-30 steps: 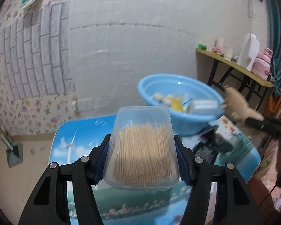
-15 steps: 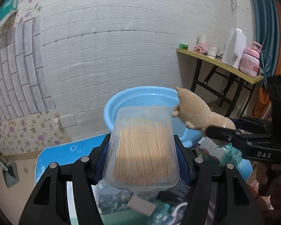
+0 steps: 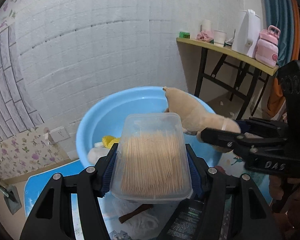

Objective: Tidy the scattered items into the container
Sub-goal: 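Carry both items over the blue basin and open both grippers to release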

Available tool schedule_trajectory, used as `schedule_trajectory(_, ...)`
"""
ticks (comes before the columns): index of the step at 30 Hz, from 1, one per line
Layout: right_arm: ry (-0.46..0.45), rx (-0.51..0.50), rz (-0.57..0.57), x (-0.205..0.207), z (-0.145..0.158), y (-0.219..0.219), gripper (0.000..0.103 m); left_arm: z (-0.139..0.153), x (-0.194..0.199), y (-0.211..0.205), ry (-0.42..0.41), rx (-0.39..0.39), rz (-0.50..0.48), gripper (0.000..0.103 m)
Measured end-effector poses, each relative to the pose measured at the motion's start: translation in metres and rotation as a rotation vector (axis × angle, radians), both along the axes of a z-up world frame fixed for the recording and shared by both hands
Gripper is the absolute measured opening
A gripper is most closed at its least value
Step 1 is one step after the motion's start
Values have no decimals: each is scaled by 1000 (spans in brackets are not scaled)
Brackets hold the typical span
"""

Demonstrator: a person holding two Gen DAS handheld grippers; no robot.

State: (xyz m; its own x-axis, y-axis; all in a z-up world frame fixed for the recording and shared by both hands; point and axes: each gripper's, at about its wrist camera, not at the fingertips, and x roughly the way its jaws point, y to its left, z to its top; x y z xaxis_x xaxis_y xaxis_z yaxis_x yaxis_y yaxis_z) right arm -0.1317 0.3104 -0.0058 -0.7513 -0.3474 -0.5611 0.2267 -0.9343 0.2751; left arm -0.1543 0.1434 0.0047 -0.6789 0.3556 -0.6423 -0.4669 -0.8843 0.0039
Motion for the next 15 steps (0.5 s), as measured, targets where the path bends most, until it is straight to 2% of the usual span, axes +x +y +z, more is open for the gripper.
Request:
schedule_trajectory(2,-4,-19,0,-3,-3,5,44,-5,-3,1,-11,-1,-1,62)
schedule_trajectory(6,-4,9,-13,-7,-6,6,45,-9,-6,2,-15,1,-3,72)
schedule_trajectory(9,-15,-11,-12,-8,-9,7,45,-9,-3,-1,-14,0,0,73)
schedule_trajectory(11,-13,-5,-14,-7,-9,7,45,-7,-1,-2,-13,1,6,75)
schedule_trajectory(13,-16,7,-18,-5,-8,5,45,-6,3,-4,-16,3,8,81)
schedule_trajectory(15,-19,20,-25,-1,-5,3,45,-4,9,-6,-10,8,12,81)
